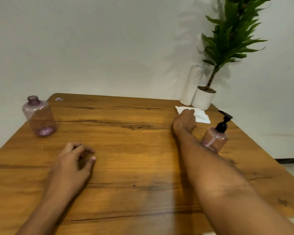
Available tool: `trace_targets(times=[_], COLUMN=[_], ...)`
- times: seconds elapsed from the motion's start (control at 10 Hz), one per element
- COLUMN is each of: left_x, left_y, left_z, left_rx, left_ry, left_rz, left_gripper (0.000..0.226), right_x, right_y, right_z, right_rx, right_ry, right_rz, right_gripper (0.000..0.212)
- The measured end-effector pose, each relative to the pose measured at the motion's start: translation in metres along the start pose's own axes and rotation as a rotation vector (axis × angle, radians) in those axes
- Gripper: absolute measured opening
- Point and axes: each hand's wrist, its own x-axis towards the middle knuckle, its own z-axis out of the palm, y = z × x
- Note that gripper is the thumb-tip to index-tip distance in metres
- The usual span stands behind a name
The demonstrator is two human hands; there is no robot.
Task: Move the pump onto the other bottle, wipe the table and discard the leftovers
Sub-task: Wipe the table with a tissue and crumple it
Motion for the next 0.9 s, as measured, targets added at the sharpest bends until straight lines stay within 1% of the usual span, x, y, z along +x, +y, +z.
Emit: trace_targets(times=[0.1,0.2,0.3,0.4,0.5,0.6,0.7,0.8,0.9], left_x=[-0.002,0.000,0.001,0.000,-0.002,-0.004,-0.006,-0.006,-0.006], left_y=[0.001,0.006,0.009,0.010,0.011,0.010,0.009,0.012,0.014], left_z=[0.000,0.001,0.005,0.005,0.002,0.001,0.000,-0.001,0.001], left_rx=[0.010,0.054,0.096,0.101,0.096,0.076,0.060,0.058,0.022], left_ry=[0.021,0.044,0.056,0.052,0.032,0.043,0.042,0.075,0.092], left_rz=[0.021,0.018,0.033,0.018,-0.008,0.007,-0.006,-0.011,-0.027], left_gripper=[0.015,0.013,0.014,0.015,0.015,0.012,0.010,0.006,0.007], right_x=[-0.023,-0.018,-0.012,-0.021,-0.047,-0.086,-0.134,-0.172,-0.185], right_y=[-0.014,-0.010,-0.016,-0.029,-0.033,-0.025,-0.010,0.008,0.022], right_z=[-0.049,-0.045,-0.037,-0.045,-0.058,-0.071,-0.088,-0.101,-0.104], right_rx=[0.035,0.147,0.268,0.422,0.556,0.584,0.530,0.393,0.236], right_ry=[-0.050,0.082,0.321,0.476,0.355,0.027,-0.304,-0.549,-0.521], right_rz=[0.004,0.036,0.026,-0.076,-0.242,-0.408,-0.554,-0.693,-0.846], right_gripper=[0.034,0.032,0.026,0.025,0.025,0.019,0.012,0.013,0.032])
